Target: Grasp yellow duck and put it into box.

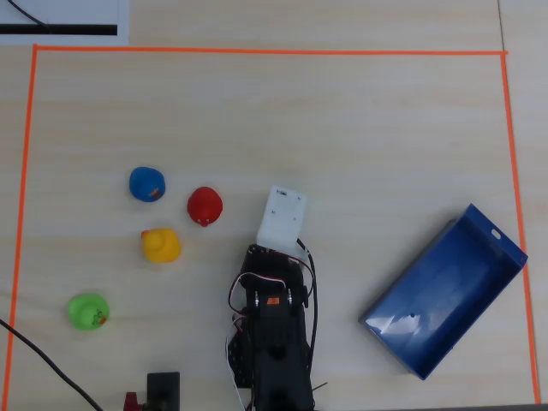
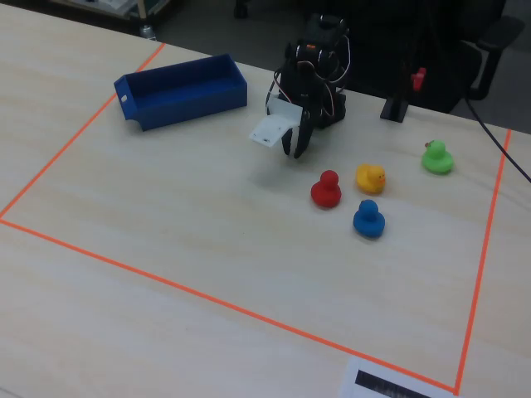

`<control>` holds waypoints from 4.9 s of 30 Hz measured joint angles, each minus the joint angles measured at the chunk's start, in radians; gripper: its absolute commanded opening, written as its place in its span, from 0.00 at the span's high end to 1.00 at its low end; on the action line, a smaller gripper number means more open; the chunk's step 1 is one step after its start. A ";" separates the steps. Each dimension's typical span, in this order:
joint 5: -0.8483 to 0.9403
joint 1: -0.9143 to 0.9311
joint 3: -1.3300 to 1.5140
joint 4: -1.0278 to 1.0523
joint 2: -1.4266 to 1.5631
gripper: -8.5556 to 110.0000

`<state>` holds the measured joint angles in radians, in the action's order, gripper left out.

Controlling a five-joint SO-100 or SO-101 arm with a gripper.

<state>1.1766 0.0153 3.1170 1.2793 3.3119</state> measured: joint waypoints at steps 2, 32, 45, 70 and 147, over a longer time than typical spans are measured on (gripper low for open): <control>0.000 0.000 0.000 0.000 0.000 0.88; 0.000 0.000 0.000 0.000 0.000 0.88; 0.000 0.000 0.000 0.000 0.000 0.88; 0.000 0.000 0.000 0.000 0.000 0.88; -0.568 -0.767 -1.109 0.160 -1.269 0.61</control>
<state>0.6090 -0.7517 2.0080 1.4389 2.0433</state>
